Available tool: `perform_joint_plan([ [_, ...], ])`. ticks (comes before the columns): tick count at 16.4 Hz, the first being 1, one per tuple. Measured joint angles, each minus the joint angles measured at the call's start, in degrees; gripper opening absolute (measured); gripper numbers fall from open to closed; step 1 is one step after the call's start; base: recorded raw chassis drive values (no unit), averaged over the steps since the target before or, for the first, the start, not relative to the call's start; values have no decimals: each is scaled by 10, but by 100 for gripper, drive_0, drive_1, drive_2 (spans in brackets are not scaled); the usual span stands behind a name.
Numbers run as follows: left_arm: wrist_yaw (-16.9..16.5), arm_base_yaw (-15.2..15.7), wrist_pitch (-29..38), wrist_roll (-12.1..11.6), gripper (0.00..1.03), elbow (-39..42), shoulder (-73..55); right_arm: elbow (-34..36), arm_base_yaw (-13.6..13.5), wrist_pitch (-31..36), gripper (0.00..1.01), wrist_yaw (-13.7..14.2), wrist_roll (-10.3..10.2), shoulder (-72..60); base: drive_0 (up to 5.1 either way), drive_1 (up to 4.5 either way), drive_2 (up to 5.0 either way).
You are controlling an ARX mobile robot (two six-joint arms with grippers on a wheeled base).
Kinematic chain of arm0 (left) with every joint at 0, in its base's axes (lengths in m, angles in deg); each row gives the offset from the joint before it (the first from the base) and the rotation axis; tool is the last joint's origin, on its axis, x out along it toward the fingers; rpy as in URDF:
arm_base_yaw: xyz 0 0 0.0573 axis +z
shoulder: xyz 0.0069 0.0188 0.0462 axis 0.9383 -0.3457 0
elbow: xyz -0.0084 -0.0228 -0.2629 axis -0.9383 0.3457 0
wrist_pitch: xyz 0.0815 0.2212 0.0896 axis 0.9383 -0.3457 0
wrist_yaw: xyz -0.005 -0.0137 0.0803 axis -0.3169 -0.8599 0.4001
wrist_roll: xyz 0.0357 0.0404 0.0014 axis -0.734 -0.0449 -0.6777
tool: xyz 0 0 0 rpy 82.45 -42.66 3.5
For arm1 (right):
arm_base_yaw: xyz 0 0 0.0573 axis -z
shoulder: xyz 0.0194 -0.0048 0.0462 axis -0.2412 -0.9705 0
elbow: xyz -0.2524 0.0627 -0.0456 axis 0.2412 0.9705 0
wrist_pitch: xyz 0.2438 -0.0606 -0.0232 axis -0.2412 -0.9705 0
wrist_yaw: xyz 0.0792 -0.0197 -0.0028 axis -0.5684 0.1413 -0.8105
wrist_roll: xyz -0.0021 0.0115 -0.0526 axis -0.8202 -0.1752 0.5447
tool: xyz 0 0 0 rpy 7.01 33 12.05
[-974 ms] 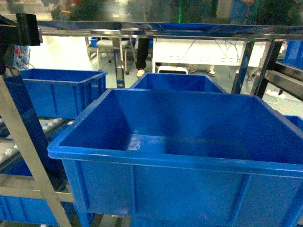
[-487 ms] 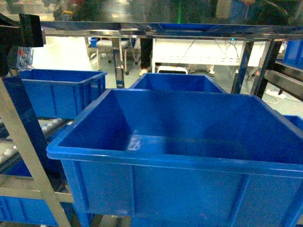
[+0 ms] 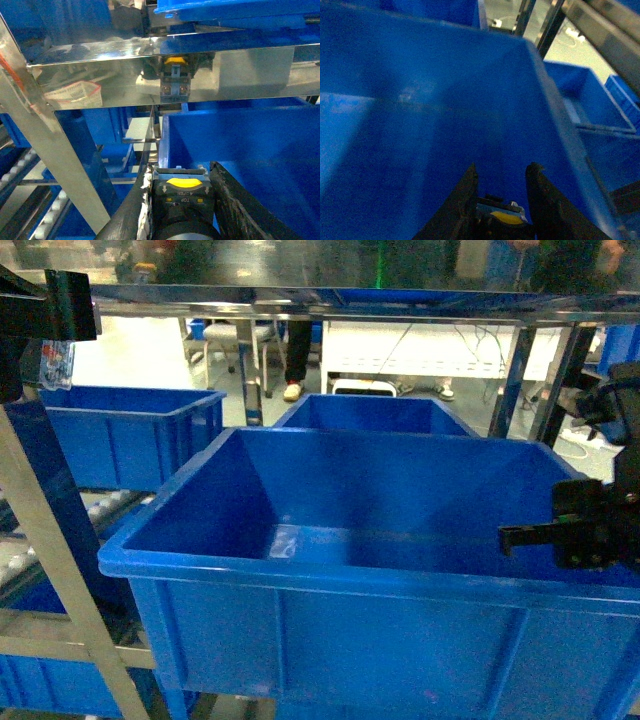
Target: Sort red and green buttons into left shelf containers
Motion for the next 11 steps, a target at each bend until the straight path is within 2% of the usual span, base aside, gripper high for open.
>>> perform_joint_plan([
  [1,0,0,0,0,28,0,0,-18,-2,-26,27,-3,-11,-15,0,0,0],
  [2,0,0,0,0,28,0,0,-41,-7,-58,27,-4,-36,-31,0,0,0],
  [3,0,0,0,0,28,0,0,-56,-10,-78,27,-4,-52,-37,0,0,0],
  [5,0,0,0,0,28,0,0,-101,-21,-126,27,2,-104,-46,0,0,0],
  [6,0,0,0,0,28,0,0,-118,-29,-158,27,2,-136,-45,0,0,0],
  [8,0,0,0,0,28,0,0,-130,-45,-212,27,-2,-179,-42,0,0,0],
  [9,0,0,0,0,28,0,0,-133,-50,-236,36,-1,-197,-42,0,0,0],
  [11,0,0,0,0,28,0,0,-132,-50,-237,58,3,-222,-36,0,0,0],
])
